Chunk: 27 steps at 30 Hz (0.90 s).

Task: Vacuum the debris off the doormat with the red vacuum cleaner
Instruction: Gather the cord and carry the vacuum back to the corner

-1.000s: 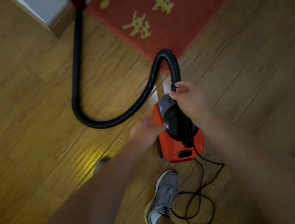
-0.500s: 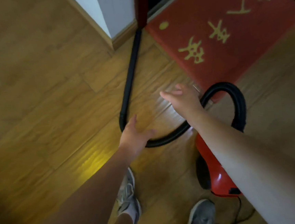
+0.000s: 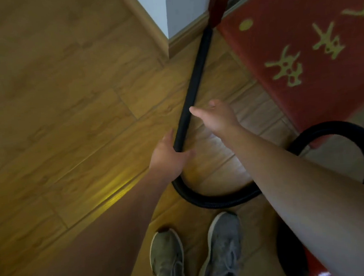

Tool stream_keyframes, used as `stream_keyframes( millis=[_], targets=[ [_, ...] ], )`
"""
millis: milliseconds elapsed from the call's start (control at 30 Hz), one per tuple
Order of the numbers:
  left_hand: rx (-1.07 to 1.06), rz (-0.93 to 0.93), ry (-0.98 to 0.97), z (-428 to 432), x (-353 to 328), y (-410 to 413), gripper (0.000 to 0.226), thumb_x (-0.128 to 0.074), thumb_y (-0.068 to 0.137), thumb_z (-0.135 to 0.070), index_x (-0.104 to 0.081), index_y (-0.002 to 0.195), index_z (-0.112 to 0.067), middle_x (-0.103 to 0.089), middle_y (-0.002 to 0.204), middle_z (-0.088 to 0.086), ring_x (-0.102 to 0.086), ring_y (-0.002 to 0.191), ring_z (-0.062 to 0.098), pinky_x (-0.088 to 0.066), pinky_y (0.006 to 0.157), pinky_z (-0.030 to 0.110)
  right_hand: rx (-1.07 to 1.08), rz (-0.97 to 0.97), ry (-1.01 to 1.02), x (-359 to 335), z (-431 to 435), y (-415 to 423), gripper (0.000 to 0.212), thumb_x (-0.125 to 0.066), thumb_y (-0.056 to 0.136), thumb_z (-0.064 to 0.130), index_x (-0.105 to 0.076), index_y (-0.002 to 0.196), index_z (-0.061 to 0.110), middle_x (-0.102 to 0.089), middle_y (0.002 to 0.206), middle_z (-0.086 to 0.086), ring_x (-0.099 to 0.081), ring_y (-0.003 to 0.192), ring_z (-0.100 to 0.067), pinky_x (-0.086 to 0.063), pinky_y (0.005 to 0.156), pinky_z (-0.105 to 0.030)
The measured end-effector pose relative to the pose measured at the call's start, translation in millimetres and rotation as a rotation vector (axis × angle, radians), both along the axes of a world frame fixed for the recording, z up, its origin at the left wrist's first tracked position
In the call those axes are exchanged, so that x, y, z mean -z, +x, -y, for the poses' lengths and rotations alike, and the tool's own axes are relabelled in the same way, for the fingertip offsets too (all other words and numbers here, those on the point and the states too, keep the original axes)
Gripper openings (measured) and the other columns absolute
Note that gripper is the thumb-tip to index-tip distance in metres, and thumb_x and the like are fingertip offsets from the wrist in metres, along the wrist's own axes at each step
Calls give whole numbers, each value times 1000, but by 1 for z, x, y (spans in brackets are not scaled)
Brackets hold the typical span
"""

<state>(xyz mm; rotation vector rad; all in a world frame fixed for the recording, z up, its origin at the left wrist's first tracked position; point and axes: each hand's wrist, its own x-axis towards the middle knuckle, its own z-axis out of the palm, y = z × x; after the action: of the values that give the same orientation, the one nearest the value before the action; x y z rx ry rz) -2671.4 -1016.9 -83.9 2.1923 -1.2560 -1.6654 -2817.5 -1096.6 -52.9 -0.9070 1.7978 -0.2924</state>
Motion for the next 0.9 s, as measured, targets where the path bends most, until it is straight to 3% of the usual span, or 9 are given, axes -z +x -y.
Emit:
stream_keyframes(
  millis=[167,233,333,400,467,633,900],
  targets=[
    [18,101,0,13,69,-3,91,-76,85,-42,-23,158,-28,-42,155,0,-45,138,25,-44,108,40,0,17,11,69,24,6,72,-65,92,47,-44,145,5,-50,144,-9,-49,130,-27,-41,95,-34],
    [-32,125,-5,16,88,-6,88,-77,84,-42,-28,156,-27,-48,149,3,-51,132,25,-47,105,40,13,18,28,89,31,8,61,-65,93,45,-50,138,7,-56,126,-5,-54,116,-23,-40,86,-31],
    [-61,140,-23,18,105,-11,80,-76,85,-41,-35,152,-23,-55,141,2,-57,123,24,-52,98,40,40,11,21,114,40,15,35,-69,89,44,-59,100,12,-56,89,4,-57,85,-17,-44,72,-32],
    [-46,141,-44,22,110,-13,70,-74,88,-38,-42,148,-21,-58,137,2,-60,118,23,-53,93,39,45,-6,15,127,44,19,38,-72,86,43,-63,103,11,-64,93,0,-64,88,-20,-52,72,-33],
    [-33,142,-66,27,111,-13,57,-71,91,-35,-49,142,-21,-62,129,0,-62,112,23,-54,88,38,66,-29,17,137,47,24,43,-75,84,41,-64,112,10,-67,104,-3,-66,95,-22,-57,81,-38],
    [26,124,-57,30,110,-9,26,-70,92,-30,-64,117,-24,-64,93,-9,-60,78,12,-50,66,31,83,-38,18,146,50,24,43,-81,78,33,-62,110,11,-67,105,-4,-67,96,-25,-59,84,-45],
    [10,74,-80,11,65,-10,16,-73,88,-32,-66,101,-24,-68,85,-3,-64,71,14,-52,60,31,55,15,-48,99,34,20,26,-76,77,23,-65,100,14,-69,97,-3,-68,91,-22,-59,83,-45]
  ],
)
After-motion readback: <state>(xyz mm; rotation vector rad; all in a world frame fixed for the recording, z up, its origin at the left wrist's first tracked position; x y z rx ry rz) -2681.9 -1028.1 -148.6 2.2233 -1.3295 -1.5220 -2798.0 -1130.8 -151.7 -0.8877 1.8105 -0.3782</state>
